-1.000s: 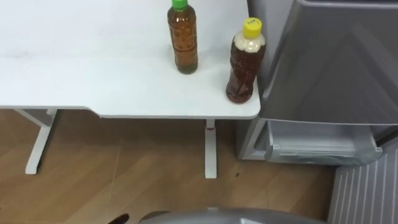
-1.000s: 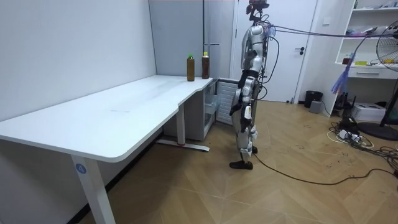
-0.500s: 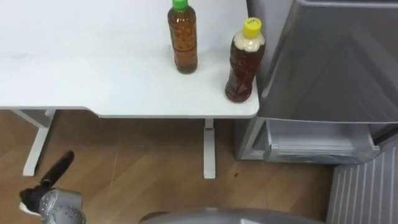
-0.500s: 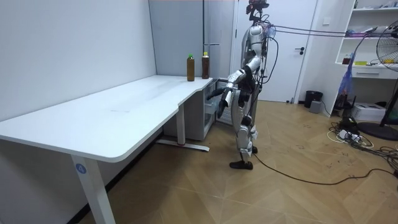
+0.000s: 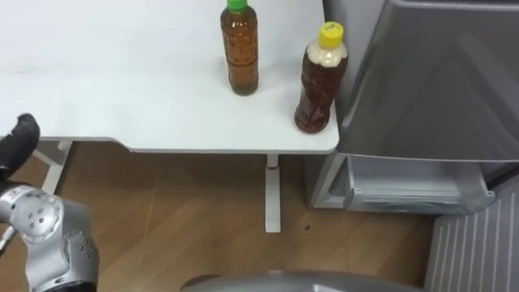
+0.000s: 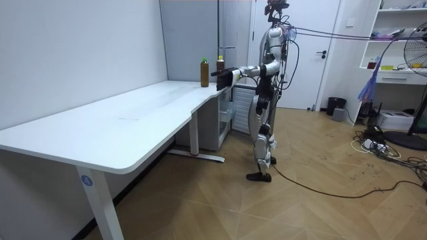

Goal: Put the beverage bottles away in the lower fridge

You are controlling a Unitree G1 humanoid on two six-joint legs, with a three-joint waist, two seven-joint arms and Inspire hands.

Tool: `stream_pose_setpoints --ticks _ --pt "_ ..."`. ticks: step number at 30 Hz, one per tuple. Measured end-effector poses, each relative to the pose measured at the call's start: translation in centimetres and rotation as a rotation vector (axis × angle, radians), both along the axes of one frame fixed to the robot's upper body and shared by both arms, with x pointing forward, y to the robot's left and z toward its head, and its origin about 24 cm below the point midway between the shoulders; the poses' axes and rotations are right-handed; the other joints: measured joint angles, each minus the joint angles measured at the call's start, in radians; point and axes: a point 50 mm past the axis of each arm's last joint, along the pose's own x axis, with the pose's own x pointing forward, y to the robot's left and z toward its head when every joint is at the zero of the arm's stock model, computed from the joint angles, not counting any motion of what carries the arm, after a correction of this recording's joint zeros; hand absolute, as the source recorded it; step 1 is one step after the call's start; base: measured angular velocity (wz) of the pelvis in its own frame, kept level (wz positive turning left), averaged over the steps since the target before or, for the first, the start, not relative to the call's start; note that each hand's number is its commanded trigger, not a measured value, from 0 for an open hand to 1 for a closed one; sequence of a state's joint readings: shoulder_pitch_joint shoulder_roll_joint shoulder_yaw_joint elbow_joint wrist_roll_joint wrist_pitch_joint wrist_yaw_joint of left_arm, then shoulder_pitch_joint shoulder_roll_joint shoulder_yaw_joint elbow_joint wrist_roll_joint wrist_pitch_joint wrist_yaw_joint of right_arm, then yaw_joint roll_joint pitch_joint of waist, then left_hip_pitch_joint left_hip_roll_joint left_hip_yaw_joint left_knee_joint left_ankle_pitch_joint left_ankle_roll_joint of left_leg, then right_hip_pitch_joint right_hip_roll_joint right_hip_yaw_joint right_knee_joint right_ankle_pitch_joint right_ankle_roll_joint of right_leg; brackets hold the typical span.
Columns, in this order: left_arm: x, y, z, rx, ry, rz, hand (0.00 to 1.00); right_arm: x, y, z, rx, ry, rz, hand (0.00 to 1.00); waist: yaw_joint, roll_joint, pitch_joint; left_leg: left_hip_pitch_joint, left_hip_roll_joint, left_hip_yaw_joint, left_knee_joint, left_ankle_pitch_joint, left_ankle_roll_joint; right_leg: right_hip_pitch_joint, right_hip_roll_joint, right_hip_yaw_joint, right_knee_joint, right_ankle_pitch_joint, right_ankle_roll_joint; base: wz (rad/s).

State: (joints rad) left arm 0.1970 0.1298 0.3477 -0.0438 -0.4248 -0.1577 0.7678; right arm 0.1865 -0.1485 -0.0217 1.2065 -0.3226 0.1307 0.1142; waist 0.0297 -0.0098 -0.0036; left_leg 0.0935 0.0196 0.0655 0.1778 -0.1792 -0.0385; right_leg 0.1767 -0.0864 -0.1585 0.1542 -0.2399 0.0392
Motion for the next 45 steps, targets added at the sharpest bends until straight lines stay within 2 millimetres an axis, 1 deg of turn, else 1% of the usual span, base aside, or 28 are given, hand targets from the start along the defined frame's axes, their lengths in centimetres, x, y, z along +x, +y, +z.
stream_pose_setpoints --ticks 3,7,10,11,13,15,17,22,24,26,28,29,32,34,38,41,42,45 --pt "0.8 -1.0 2.1 0.044 -0.09 -0.088 0.0 0.0 0.0 0.0 0.006 0.003 -0.001 0.0 -0.001 0.006 -0.0002 -0.002 0.0 0.0 0.003 0.0 0.0 -0.001 0.0 -0.002 0.0 0.0 0.0 0.01" --pt "1.3 -1.6 3.2 0.085 -0.136 -0.168 0.0 -0.1 0.0 0.0 0.012 0.014 -0.003 0.0 -0.002 0.012 0.0003 -0.002 0.0 0.002 0.003 0.0 0.0 -0.001 0.0 0.001 0.0 0.0 0.0 0.0" --pt "1.9 -2.0 4.3 0.133 -0.174 -0.228 0.0 -0.2 0.2 -0.1 0.033 0.023 -0.003 0.0 -0.005 0.01 0.0026 -0.003 0.0 0.002 0.004 0.0 0.0 -0.001 0.0 0.001 0.0 0.0 0.0 0.0" --pt "2.2 -2.2 4.7 0.141 -0.194 -0.253 0.0 -0.2 0.2 -0.1 0.042 0.022 -0.003 0.0 -0.005 0.007 0.0047 -0.003 0.0 0.002 0.004 0.0 0.0 -0.001 0.0 0.001 0.0 0.0 0.0 0.04" --pt "2.4 -2.6 5.5 0.16 -0.225 -0.292 0.0 -0.2 0.3 -0.1 0.047 0.02 -0.008 0.0 -0.013 0.003 0.0063 -0.005 0.0 0.001 0.004 0.0 0.0 0.0 0.0 -0.005 0.0 0.0 0.0 0.07" --pt "2.9 -3.6 6.2 0.181 -0.261 -0.368 0.0 0.2 0.3 -0.1 0.057 0.009 -0.007 0.0 -0.023 -0.002 0.0099 -0.012 0.0 0.002 0.008 0.0 0.0 -0.001 0.0 -0.009 -0.001 0.0 0.0 0.08" --pt "3.2 -4.5 6.5 0.192 -0.271 -0.428 0.0 0.4 0.3 -0.1 0.057 0.006 -0.003 0.0 -0.026 -0.003 0.0128 -0.013 0.0 0.002 0.01 0.0 0.0 -0.002 0.0 -0.008 -0.001 0.0 0.0 0.0" --pt "4.0 -6.1 6.6 0.222 -0.276 -0.549 0.0 0.5 0.2 -0.1 0.056 0.001 0.0 0.0 -0.028 -0.003 0.0125 -0.013 0.0 0.001 0.01 0.0 0.0 -0.003 0.001 -0.006 -0.003 0.0 0.0 0.0" --pt "4.3 -7.0 6.9 0.26 -0.274 -0.607 0.0 0.1 0.2 -0.1 0.061 0.018 0.006 0.0 -0.036 -0.005 0.0129 -0.015 0.0 -0.001 0.011 0.0 0.0 -0.003 0.001 -0.006 -0.003 0.0 0.0 0.0" --pt "4.4 -7.6 7.3 0.294 -0.283 -0.655 0.0 0.4 0.3 -0.1 0.074 0.021 0.008 0.0 -0.046 -0.006 0.0132 -0.018 0.0 -0.001 0.011 0.0 0.0 -0.006 0.001 -0.006 -0.004 0.0 0.0 0.0" --pt "4.5 -8.2 7.9 0.321 -0.3 -0.705 0.0 0.6 0.2 -0.1 0.076 0.018 0.009 0.0 -0.053 -0.004 0.0115 -0.027 0.0 -0.001 0.013 0.0 0.0 -0.016 0.001 -0.006 -0.002 0.0 0.0 0.0" --pt "4.5 -8.7 8.3 0.334 -0.318 -0.741 0.0 0.9 0.2 -0.1 0.076 0.012 0.009 0.0 -0.057 -0.004 0.0119 -0.032 0.0 -0.001 0.014 0.0 0.0 -0.019 0.001 -0.007 -0.002 0.0 -0.001 0.0" --pt "4.6 -9.9 9.1 0.356 -0.36 -0.83 0.0 0.9 0.2 -0.1 0.077 0.017 0.008 0.0 -0.067 -0.004 0.0113 -0.032 0.0 0.003 0.019 0.0 0.0 -0.017 0.0 -0.005 0.001 0.001 -0.001 0.0" --pt "4.9 -10.5 9.3 0.365 -0.369 -0.878 0.0 1.1 0.2 -0.1 0.079 0.014 0.011 0.0 -0.077 -0.001 0.0094 -0.034 0.0 0.003 0.019 0.0 0.0 -0.017 0.001 -0.008 0.003 0.001 -0.001 0.02" --pt "5.4 -11.6 9.7 0.39 -0.379 -0.989 0.0 1.3 0.1 -0.1 0.079 0.016 0.031 0.0 -0.087 0.001 0.0089 -0.031 0.0 0.011 0.019 0.0 0.0 -0.017 0.001 -0.005 0.004 0.001 -0.001 0.0" --pt "5.7 -12.4 9.9 0.401 -0.393 -1.058 0.0 1.2 0.2 -0.1 0.083 0.022 0.037 0.0 -0.091 -0.001 0.0111 -0.03 0.001 0.016 0.018 0.0 0.0 -0.017 0.0 -0.004 0.006 0.001 -0.001 0.0" --pt "5.8 -12.8 9.9 0.402 -0.394 -1.087 0.0 1.3 0.2 -0.1 0.083 0.022 0.039 0.0 -0.093 0.002 0.011 -0.028 0.001 0.017 0.017 0.0 0.0 -0.017 0.0 -0.003 0.009 0.001 -0.001 0.0" --pt "5.8 -13.3 9.7 0.401 -0.384 -1.151 0.0 1.7 0.3 -0.1 0.081 0.019 0.058 0.0 -0.099 0.006 0.0153 -0.028 0.002 0.019 0.017 0.0 0.0 -0.02 0.0 -0.003 0.014 0.001 -0.001 0.0"
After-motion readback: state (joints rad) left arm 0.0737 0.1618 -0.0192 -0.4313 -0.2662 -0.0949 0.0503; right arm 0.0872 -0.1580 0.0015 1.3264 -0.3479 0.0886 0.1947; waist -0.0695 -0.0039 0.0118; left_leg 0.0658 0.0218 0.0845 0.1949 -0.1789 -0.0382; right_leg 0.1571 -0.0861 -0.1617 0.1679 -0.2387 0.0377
